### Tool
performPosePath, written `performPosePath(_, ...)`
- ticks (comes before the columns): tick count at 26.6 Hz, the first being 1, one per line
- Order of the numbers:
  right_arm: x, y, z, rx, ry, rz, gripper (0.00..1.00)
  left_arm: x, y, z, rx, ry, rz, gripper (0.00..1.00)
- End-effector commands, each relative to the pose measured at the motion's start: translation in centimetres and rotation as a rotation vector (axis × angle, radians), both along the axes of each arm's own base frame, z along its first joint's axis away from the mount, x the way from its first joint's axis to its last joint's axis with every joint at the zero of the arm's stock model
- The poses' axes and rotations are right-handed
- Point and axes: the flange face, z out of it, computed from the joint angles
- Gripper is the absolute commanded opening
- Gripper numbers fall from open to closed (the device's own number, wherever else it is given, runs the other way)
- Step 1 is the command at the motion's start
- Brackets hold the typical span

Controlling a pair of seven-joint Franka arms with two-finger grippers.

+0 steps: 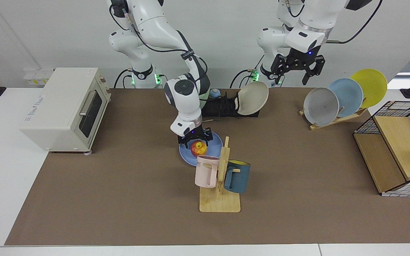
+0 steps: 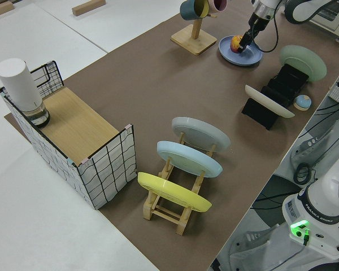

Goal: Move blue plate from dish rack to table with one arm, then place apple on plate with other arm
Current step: 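Lower the apple onto the plate, open the right gripper, withdraw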

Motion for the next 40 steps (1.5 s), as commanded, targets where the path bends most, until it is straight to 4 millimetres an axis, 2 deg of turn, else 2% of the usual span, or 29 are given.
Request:
performPosePath(1, 1.0, -2.6, 4.5, 0.028, -0.025, -0.061, 1.00, -0.3, 0.4, 0.6, 0.007, 0.001, 0.001, 1.00)
performPosePath(5, 3.0, -6.2, 9.0, 0.035, -0.043, -0.109, 1.00, -0.3, 0.5, 0.6, 0.007, 0.001, 0.002, 1.00)
performPosePath(9, 5.0, -9.7, 12.3, 0.030, -0.061, -0.122, 1.00, -0.4, 0.4, 0.6, 0.007, 0.001, 0.001, 1.00)
performPosePath(18, 7.6, -18.5, 16.3, -0.045, -0.070, -0.063, 1.00, -0.1, 1.1, 0.6, 0.007, 0.001, 0.015, 1.00)
performPosePath(24, 6.9, -22.7, 18.8, -0.077, -0.064, -0.001, 1.00, -0.1, 1.4, 0.7, 0.007, 0.000, 0.022, 1.00)
performPosePath(30, 5.1, -26.1, 21.5, -0.091, -0.022, 0.073, 1.00, 0.1, 1.8, 0.7, 0.007, -0.003, 0.030, 1.00)
performPosePath(34, 3.5, -27.6, 23.1, -0.091, 0.028, 0.082, 1.00, 0.1, 1.7, 0.8, 0.005, -0.009, 0.025, 1.00)
performPosePath(40, 0.8, -28.6, 25.2, -0.084, 0.109, 0.075, 1.00, 0.1, 1.7, 0.8, 0.005, -0.011, 0.025, 1.00)
